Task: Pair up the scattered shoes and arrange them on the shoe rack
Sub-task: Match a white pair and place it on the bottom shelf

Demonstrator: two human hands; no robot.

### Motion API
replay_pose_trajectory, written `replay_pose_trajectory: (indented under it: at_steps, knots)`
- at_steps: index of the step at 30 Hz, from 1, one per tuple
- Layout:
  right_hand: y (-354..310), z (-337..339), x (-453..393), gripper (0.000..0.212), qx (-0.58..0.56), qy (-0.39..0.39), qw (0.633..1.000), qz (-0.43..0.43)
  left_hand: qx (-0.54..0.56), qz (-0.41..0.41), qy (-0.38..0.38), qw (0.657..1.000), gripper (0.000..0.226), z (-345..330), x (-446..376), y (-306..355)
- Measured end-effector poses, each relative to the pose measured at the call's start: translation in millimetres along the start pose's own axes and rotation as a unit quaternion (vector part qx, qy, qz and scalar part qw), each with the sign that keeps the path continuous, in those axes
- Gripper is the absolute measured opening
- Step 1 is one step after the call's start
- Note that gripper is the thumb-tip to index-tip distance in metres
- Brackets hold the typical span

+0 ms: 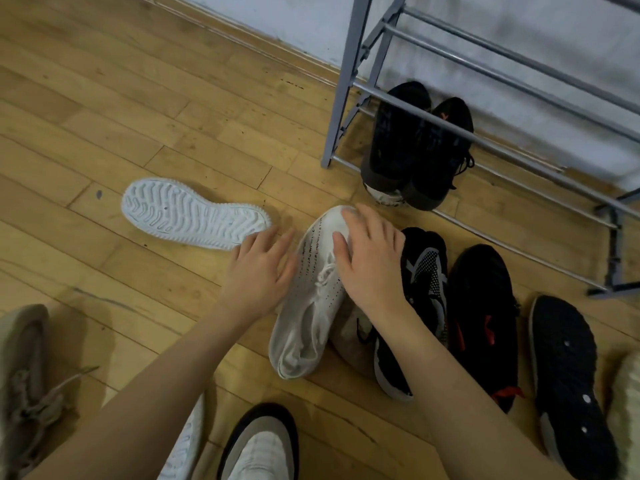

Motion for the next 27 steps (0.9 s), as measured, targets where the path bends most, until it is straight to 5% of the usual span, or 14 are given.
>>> replay_pose_trajectory:
  at_steps: [6, 11, 16, 22, 27]
  knots:
    - [-55.4, -25.6, -24.4, 0.041, -0.046, -0.047, 0.996, 0.064, 0.002, 0.054, 0.051, 0.997, 0.056, 23.7, -0.2, -39.7]
    - [-83.4, -65.8, -47.0, 0.05, -0.004, -0.167, 0.981, 0.095, -0.045, 0.182, -0.016, 0.982, 0.058, 30.8, -11.2, -83.5]
    - [-96.9, -94.5, -53.4, 0.071, -0.002, -0.247, 0.966, 0.077, -0.091, 0.18, -0.046, 0.978, 0.057, 34.8, -19.8, -113.8]
    - [-105.3, -93.6, -45.5, 0.082, -0.048, -0.188, 0.978, 0.081, -0.072, 0.165, 0.021, 0.983, 0.057, 39.6, -7.1, -119.5]
    - [-107.9, -82.9, -21.8, 0.052, -0.127, -0.108, 0.975, 0.144, -0.043, 0.101, 0.064, 0.992, 0.058, 52.1, 0.4, -116.0]
Point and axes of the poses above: each hand's wrist, its own x-axis away from the middle knuckle, its own z-axis out of the back of the hand, y = z × x, the point moved 2 cm from there along -x, towards the middle knuckle, and after that the axes turned 5 degrees about x, right-handed, at the moved point
